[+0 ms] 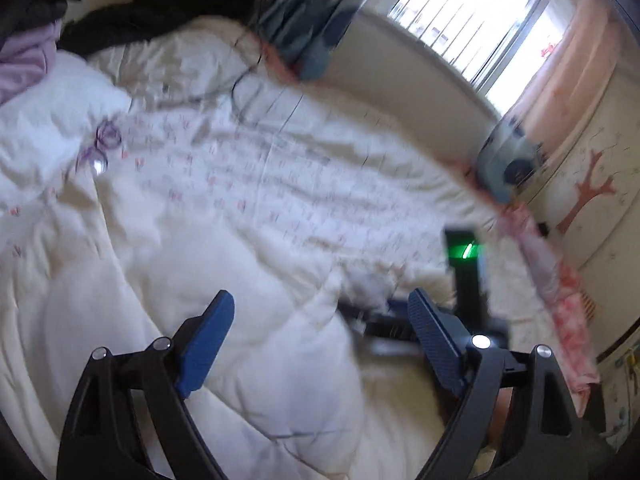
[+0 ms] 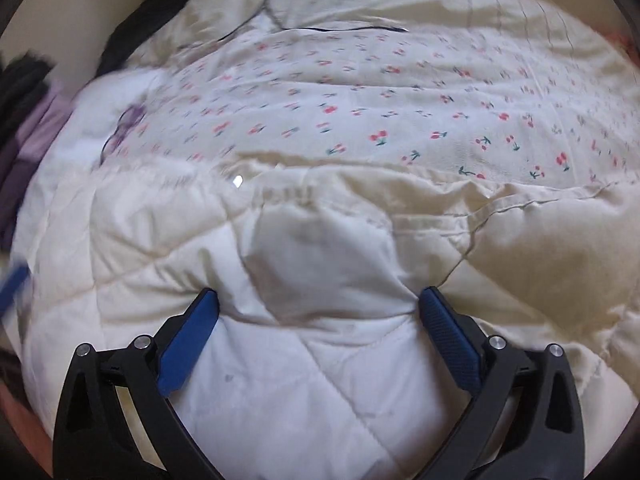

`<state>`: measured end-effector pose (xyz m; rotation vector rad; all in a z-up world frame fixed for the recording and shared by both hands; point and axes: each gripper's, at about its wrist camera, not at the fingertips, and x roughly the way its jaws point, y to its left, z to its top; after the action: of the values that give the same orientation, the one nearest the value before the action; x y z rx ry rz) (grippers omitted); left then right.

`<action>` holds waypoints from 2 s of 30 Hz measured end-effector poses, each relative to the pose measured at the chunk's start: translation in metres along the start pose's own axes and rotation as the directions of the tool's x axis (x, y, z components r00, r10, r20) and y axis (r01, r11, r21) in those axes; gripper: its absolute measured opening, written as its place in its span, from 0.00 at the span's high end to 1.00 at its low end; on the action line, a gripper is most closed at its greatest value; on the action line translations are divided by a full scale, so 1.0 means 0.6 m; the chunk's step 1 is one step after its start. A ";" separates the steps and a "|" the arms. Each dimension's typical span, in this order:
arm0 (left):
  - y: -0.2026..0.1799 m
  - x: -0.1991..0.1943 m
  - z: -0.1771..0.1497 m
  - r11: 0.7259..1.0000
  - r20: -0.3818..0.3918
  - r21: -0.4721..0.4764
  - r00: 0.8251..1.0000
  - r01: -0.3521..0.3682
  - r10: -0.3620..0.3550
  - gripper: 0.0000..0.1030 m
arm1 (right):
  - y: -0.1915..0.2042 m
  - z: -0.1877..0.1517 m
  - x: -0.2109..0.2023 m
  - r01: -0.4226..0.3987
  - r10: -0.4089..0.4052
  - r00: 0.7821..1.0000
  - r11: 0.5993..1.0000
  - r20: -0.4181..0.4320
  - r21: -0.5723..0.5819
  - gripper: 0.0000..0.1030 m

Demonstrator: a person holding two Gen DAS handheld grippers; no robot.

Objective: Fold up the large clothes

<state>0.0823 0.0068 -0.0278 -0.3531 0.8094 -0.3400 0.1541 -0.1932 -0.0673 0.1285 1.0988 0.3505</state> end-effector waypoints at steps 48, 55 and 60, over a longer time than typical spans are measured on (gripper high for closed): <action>0.026 0.073 -0.010 0.952 -0.003 0.006 0.952 -0.305 0.305 0.07 | -0.250 -0.004 -0.087 0.247 -0.256 0.967 0.950 0.021 0.189 0.06; 0.024 0.075 -0.013 0.950 -0.005 0.023 0.951 -0.310 0.310 0.07 | -0.272 -0.065 -0.095 0.163 -0.200 0.969 0.958 0.142 0.238 0.06; 0.026 0.061 -0.011 0.957 0.003 0.010 0.958 -0.288 0.288 0.07 | -0.239 -0.057 -0.141 0.208 -0.242 0.961 0.951 0.135 0.228 0.06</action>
<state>0.1035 0.0040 -0.0623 -0.2207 0.8449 -0.0706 0.1201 -0.3589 -0.0500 0.2150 0.9756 0.0150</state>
